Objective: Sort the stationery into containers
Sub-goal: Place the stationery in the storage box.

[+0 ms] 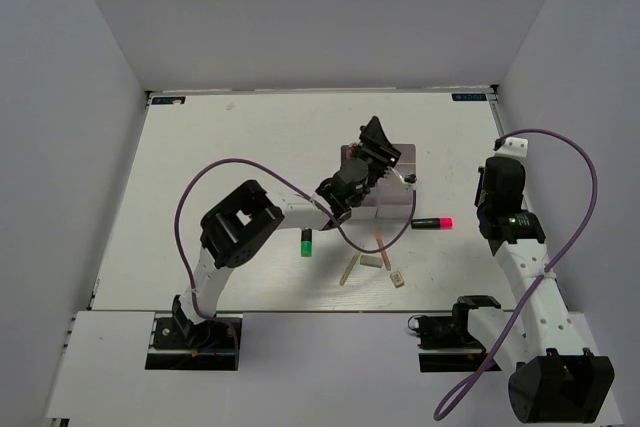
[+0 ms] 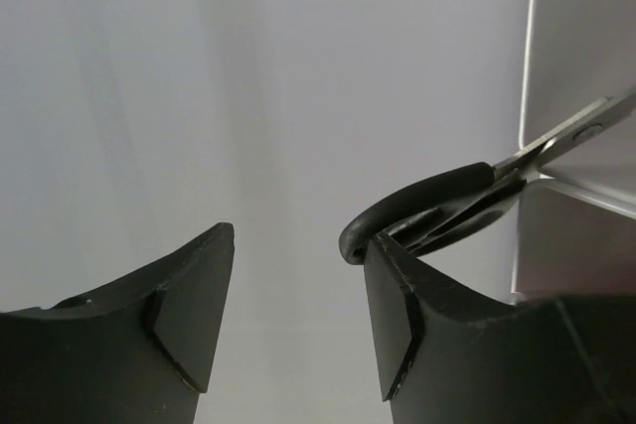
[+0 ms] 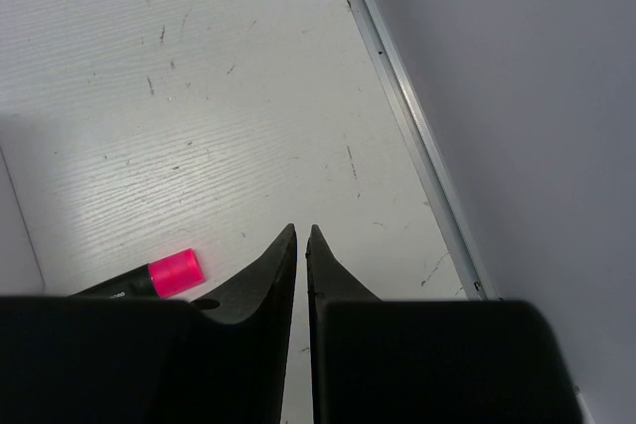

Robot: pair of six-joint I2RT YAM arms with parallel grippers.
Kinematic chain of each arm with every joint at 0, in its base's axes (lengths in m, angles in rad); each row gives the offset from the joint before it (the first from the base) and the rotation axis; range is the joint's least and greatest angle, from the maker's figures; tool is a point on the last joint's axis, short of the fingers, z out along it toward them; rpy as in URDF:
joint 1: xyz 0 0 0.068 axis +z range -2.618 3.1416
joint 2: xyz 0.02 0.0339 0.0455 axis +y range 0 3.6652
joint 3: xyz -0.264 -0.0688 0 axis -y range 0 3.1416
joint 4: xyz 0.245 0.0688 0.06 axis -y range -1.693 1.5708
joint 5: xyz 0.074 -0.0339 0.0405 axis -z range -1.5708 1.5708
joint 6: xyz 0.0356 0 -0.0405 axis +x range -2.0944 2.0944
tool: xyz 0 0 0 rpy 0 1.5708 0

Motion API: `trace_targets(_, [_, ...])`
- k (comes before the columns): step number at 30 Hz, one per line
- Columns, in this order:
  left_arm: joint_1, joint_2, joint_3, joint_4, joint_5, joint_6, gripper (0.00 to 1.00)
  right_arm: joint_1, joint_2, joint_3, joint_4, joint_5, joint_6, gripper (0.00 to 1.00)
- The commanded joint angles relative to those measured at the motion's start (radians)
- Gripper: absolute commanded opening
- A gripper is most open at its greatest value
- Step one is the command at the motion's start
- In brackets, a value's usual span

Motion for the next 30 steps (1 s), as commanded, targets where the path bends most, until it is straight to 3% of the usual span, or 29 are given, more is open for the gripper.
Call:
trace_targets(1, [-0.015, -0.024, -0.008, 0.033, -0.004, -0.004, 0.66, -0.001, -0.014, -0.002, 0.049, 0.016, 0.003, 0.11])
trace_targets(15, [-0.038, -0.038, -0.025, 0.053, -0.001, 0.003, 0.73, -0.001, -0.022, -0.004, 0.054, 0.018, 0.003, 0.11])
trace_targets(30, [-0.053, -0.064, 0.026, 0.091, -0.001, 0.03, 0.72, -0.003, -0.025, -0.008, 0.057, 0.01, 0.003, 0.11])
